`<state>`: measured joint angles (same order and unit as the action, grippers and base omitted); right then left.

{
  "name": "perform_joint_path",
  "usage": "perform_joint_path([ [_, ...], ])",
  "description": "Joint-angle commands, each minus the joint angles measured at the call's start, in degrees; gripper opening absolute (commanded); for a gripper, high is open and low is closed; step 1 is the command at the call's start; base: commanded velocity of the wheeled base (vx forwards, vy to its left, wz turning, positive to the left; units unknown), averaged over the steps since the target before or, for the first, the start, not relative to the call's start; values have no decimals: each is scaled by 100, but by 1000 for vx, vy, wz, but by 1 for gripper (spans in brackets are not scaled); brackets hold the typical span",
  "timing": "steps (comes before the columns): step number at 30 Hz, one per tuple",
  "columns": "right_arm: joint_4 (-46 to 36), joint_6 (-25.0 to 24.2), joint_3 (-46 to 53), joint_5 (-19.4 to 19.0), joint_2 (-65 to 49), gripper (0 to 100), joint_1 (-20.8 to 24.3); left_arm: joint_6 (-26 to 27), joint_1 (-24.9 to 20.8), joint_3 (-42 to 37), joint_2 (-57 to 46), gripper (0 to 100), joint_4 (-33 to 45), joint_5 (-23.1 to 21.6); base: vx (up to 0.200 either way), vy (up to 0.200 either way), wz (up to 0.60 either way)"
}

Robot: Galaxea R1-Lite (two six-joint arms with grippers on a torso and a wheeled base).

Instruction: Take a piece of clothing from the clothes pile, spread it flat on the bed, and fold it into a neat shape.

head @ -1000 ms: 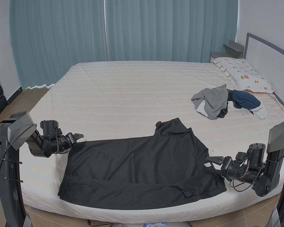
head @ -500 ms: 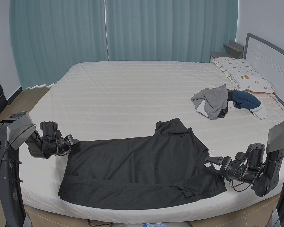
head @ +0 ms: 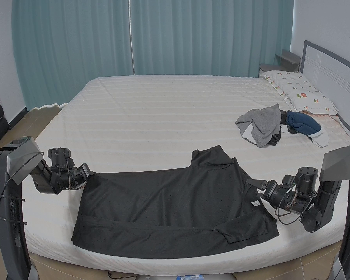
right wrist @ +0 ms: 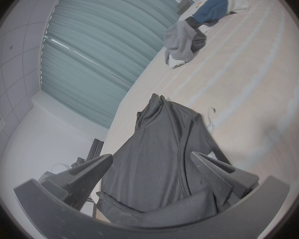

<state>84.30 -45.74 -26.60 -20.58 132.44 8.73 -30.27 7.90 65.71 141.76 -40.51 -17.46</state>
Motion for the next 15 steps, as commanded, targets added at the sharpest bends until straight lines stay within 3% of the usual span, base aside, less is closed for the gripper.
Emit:
perform_joint_path([
  [1, -1372, 417, -1348, 1, 36, 100, 68, -295, 71, -5, -263, 0, 8, 67, 0, 0, 0],
  [3, -2251, 601, -2218, 98, 98, 100, 68, -418, 80, 3, -307, 0, 17, 67, 0, 0, 0],
  [4, -2304, 610, -2262, 107, 98, 100, 68, -418, 80, 3, -307, 0, 17, 67, 0, 0, 0],
  [6, -3165, 803, -3150, 379, 300, 100, 85, -445, 98, -5, -316, 0, 17, 67, 0, 0, 0],
  [15, -4607, 1322, -5101, 572, 1038, 100, 24, -445, 115, -40, -448, 0, 34, 67, 0, 0, 0],
])
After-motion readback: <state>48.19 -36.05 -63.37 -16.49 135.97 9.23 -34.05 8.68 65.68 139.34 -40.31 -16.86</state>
